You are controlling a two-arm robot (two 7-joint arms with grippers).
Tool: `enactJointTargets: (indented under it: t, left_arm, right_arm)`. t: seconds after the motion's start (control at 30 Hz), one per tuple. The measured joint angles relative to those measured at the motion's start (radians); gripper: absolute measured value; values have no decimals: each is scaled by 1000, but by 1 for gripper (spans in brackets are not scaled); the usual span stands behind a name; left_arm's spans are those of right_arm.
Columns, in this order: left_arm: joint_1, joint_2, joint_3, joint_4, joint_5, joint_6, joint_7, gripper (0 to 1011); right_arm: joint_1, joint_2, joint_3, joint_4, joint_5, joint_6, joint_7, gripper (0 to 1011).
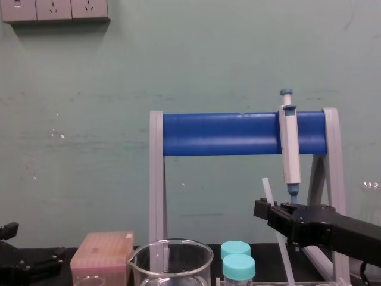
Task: Pick up the stirring rod with one hand, then place it down.
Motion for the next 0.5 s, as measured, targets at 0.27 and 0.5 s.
enactJointTargets:
  t: [0.27,0.5]
  left_arm:
    - [0,0,0,0,0,0,0,1000]
    - [0,0,0,0,0,0,0,1000]
  right_arm:
    - [-2,4,-1,2,-9,3,-7,69]
    - [1,4,-2,6,-15,4,-8,69]
